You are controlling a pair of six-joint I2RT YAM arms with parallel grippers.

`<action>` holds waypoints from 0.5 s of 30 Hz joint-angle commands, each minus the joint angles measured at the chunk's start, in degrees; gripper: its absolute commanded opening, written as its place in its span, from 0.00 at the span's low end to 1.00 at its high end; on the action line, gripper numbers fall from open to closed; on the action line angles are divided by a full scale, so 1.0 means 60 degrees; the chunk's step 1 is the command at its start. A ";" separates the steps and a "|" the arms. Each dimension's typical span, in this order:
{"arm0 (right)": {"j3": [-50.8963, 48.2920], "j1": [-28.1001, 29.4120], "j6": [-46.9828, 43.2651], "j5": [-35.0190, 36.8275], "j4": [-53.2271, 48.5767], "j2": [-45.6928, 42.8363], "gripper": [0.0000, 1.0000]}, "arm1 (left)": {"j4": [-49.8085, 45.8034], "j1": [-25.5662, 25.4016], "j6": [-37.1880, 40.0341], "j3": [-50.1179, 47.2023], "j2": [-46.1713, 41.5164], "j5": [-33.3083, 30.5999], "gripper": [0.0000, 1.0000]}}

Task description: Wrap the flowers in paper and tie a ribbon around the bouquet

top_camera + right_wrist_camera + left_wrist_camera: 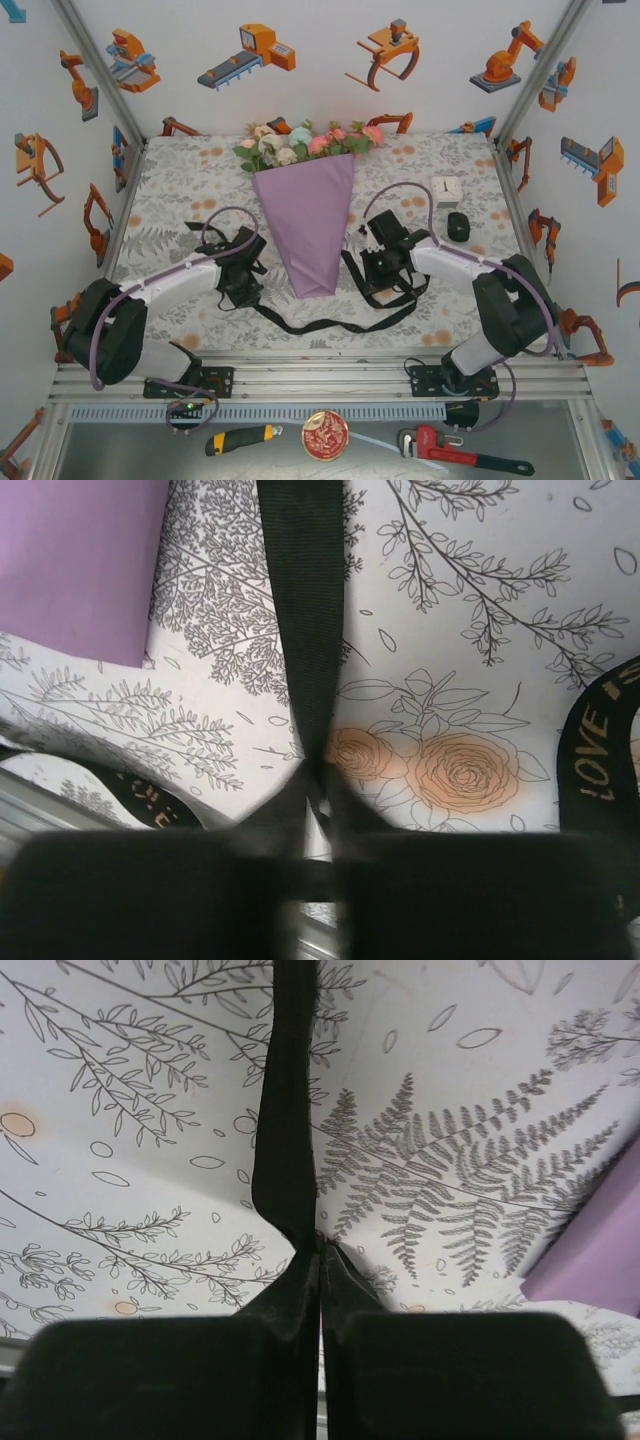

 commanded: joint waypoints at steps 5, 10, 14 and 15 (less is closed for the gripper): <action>-0.0144 -0.0538 0.1479 0.2435 -0.0727 -0.2236 0.00 | -0.1717 0.1550 0.1100 0.0735 -0.0964 -0.0843 0.00; -0.0622 -0.1911 0.2604 0.5721 -0.1656 -0.4126 0.00 | -0.1777 0.4643 0.2861 0.0689 -0.1380 -0.0214 0.00; -0.0400 -0.3324 0.2813 0.6098 -0.2017 -0.4028 0.00 | -0.1283 0.6046 0.3868 0.1204 -0.0597 0.0668 0.00; -0.0327 -0.3692 0.2763 0.6206 -0.1999 -0.3948 0.00 | -0.1178 0.6164 0.4100 0.1415 -0.0371 0.0934 0.00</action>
